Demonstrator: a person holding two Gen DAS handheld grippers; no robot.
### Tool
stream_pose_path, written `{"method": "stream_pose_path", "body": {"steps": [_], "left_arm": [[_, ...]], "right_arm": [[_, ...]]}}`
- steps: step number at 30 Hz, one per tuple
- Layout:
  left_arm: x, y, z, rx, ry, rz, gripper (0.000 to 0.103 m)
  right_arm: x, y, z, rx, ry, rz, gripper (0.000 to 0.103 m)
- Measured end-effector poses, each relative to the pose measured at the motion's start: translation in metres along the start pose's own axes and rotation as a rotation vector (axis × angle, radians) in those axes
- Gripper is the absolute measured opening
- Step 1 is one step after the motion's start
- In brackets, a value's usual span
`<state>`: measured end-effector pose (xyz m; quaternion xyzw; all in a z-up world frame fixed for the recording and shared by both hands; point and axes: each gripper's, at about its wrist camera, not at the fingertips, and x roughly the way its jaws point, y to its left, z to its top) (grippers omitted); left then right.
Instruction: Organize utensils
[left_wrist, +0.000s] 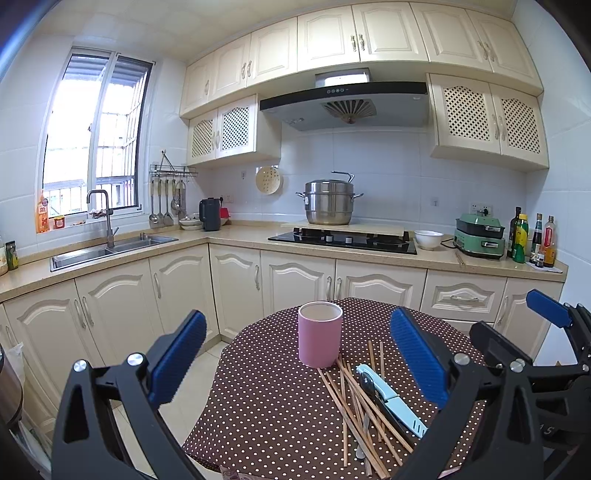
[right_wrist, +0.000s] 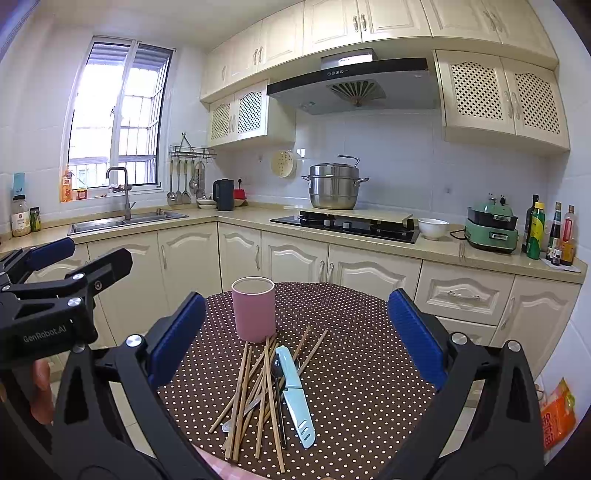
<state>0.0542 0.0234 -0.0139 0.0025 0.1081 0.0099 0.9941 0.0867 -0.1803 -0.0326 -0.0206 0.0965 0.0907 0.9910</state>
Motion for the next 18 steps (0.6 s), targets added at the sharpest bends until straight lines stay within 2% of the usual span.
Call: {"method": "stream_pose_path", "body": {"steps": [18], "left_arm": [[0.0015, 0.0033, -0.0024, -0.009, 0.000, 0.001, 0.098]], "right_arm": [[0.0012, 0.0021, -0.0020, 0.000, 0.010, 0.002, 0.097]]}}
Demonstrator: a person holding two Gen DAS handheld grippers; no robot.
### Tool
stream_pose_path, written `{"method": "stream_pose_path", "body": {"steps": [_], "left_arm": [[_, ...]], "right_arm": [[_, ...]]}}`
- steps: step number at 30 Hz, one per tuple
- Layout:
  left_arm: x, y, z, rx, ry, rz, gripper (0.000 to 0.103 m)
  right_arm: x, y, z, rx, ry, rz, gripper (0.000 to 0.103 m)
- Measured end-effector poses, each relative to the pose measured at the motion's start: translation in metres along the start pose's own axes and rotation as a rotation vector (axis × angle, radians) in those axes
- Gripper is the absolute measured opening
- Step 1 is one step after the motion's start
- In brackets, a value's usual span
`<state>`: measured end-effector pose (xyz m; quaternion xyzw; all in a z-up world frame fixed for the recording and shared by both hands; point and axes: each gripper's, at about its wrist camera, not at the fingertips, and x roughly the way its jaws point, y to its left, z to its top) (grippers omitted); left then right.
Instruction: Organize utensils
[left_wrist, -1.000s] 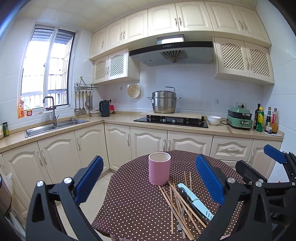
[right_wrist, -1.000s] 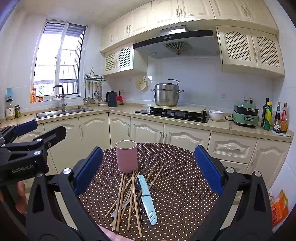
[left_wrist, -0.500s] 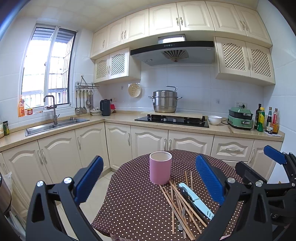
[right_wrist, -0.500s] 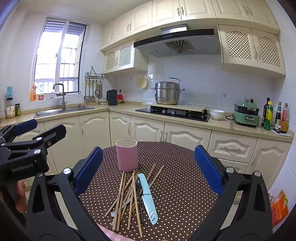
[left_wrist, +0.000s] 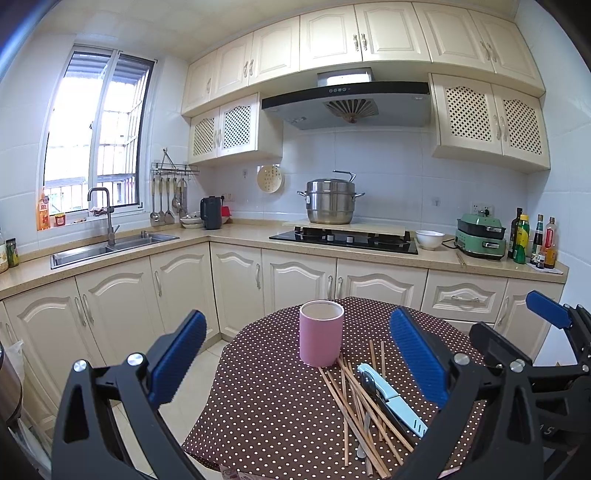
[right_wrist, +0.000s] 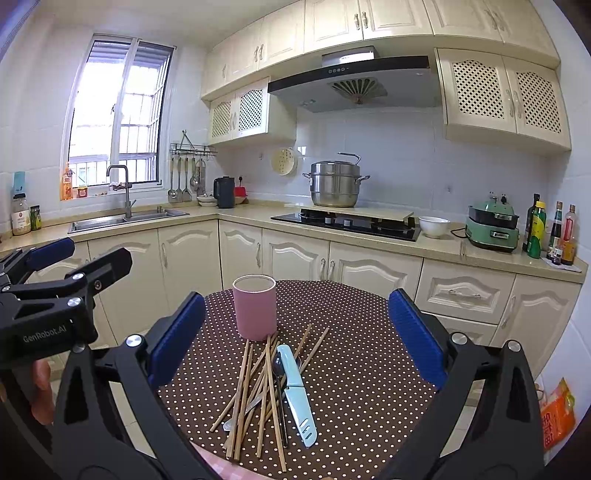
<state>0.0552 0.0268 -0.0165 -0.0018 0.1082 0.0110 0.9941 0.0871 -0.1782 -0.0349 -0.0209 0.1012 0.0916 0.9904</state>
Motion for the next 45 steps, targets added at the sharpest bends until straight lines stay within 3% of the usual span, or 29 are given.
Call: {"method": "stream_pose_path", "body": {"steps": [7, 15, 19, 27, 39, 45], "left_arm": [[0.000, 0.003, 0.000, -0.013, 0.000, -0.011, 0.098], [-0.005, -0.005, 0.002, 0.041, -0.009, -0.018, 0.098], [-0.009, -0.006, 0.004, 0.045, -0.007, -0.061, 0.098], [-0.020, -0.014, 0.010, 0.127, -0.036, -0.009, 0.098], [-0.026, 0.000, 0.017, 0.185, -0.014, 0.089, 0.098], [-0.028, 0.009, 0.013, 0.124, -0.027, 0.058, 0.098]], "right_arm": [[0.001, 0.008, 0.005, -0.033, 0.014, -0.006, 0.097], [-0.006, 0.012, 0.006, -0.080, 0.038, -0.045, 0.097], [-0.007, 0.016, 0.007, -0.105, 0.049, -0.058, 0.097], [-0.014, 0.026, 0.012, -0.182, 0.038, -0.083, 0.097], [-0.021, -0.007, 0.009, -0.136, 0.055, -0.162, 0.097], [-0.023, -0.022, 0.003, -0.095, 0.051, -0.153, 0.097]]}}
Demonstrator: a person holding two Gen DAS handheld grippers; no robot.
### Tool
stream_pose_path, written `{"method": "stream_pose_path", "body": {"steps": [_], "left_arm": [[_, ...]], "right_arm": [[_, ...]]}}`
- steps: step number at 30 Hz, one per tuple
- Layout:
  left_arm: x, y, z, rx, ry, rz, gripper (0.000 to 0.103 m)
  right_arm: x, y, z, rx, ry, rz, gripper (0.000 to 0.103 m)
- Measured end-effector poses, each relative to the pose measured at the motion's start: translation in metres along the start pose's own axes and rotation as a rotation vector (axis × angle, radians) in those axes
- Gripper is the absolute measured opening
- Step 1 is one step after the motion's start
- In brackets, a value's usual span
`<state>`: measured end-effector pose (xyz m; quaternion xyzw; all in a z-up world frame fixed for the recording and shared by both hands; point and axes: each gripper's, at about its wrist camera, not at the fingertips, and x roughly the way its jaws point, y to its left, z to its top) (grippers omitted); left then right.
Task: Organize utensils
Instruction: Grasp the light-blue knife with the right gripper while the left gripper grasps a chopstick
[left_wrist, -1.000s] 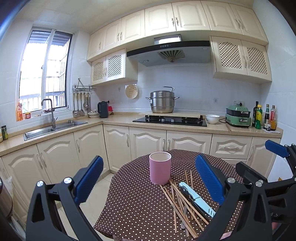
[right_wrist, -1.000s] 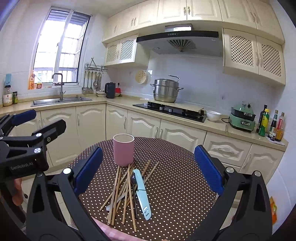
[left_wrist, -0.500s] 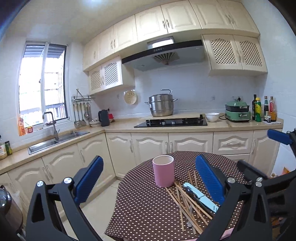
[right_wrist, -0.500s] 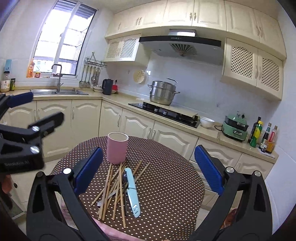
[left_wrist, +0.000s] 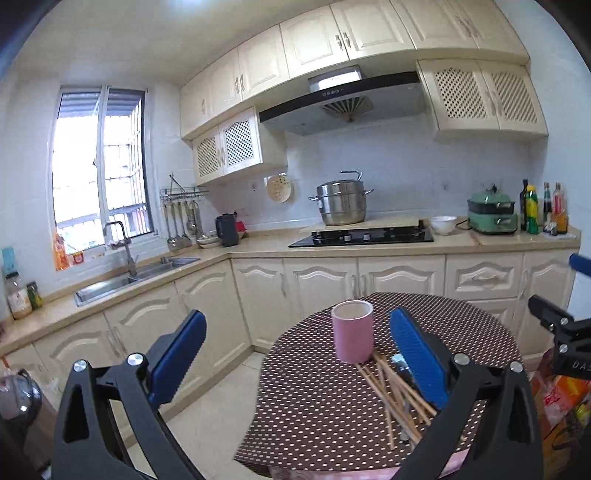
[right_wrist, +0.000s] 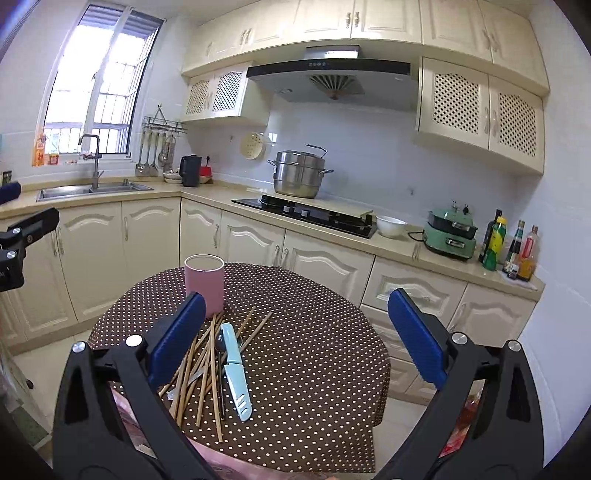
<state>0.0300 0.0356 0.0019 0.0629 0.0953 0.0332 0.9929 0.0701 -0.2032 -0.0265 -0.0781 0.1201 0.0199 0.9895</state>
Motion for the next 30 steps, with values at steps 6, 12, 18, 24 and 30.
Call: {"method": "stream_pose_path", "body": {"steps": [6, 12, 18, 24, 30], "left_arm": [[0.036, 0.009, -0.020, -0.057, 0.104, -0.057, 0.098], [0.120, 0.016, -0.047, -0.118, 0.455, -0.202, 0.098], [0.173, -0.011, -0.084, -0.166, 0.640, -0.305, 0.087], [0.229, -0.035, -0.125, -0.266, 0.845, -0.323, 0.060], [0.250, -0.048, -0.137, -0.284, 0.914, -0.311, 0.060]], "right_arm": [[0.016, -0.010, -0.013, 0.050, 0.035, 0.033, 0.097], [0.072, -0.018, -0.028, 0.030, 0.207, 0.086, 0.097], [0.138, -0.015, -0.057, 0.103, 0.402, 0.195, 0.097], [0.168, -0.013, -0.071, 0.098, 0.460, 0.197, 0.097], [0.188, -0.017, -0.079, 0.108, 0.500, 0.235, 0.097]]}}
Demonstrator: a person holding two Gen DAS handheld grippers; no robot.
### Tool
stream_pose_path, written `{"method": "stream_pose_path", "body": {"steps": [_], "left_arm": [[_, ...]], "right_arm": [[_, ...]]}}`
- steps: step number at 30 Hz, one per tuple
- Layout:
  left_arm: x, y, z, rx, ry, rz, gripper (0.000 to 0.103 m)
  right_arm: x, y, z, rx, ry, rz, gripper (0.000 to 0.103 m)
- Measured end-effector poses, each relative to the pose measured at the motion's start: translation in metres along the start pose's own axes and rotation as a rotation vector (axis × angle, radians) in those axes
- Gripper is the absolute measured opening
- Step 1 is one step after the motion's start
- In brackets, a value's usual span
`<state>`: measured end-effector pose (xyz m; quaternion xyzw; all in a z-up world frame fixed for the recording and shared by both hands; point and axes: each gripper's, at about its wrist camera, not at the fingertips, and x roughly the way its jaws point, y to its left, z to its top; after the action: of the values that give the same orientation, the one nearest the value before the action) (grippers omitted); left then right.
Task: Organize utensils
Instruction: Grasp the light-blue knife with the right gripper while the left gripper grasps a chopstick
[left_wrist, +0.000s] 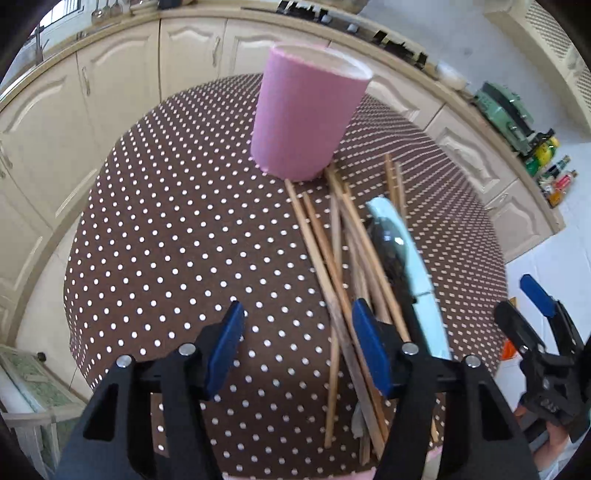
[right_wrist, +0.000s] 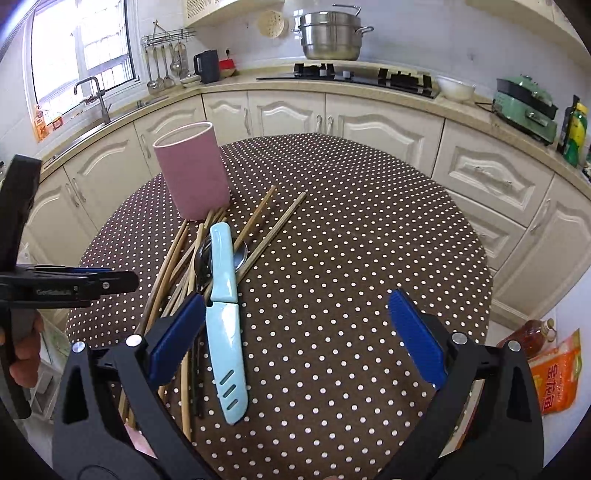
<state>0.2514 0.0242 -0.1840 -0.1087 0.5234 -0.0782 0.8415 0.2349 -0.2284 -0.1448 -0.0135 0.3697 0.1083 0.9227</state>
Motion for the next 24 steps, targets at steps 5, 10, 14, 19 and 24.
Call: {"method": "stream_pose_path", "body": {"steps": [5, 10, 14, 19, 24], "left_arm": [[0.018, -0.004, 0.007, -0.010, 0.039, 0.041, 0.060], [0.022, -0.010, 0.015, 0.001, 0.050, 0.084, 0.060], [0.032, -0.021, 0.028, 0.007, 0.055, 0.115, 0.058], [0.039, -0.029, 0.038, 0.023, 0.050, 0.171, 0.040], [0.041, -0.022, 0.043, 0.005, 0.035, 0.199, 0.018]], "right_arm": [[0.012, -0.004, 0.000, -0.005, 0.027, 0.020, 0.097], [0.022, -0.009, 0.002, 0.000, 0.046, 0.034, 0.097], [0.029, -0.012, 0.005, -0.006, 0.055, 0.047, 0.097], [0.035, -0.011, 0.008, -0.019, 0.068, 0.055, 0.097], [0.037, -0.013, 0.011, -0.022, 0.067, 0.067, 0.097]]}}
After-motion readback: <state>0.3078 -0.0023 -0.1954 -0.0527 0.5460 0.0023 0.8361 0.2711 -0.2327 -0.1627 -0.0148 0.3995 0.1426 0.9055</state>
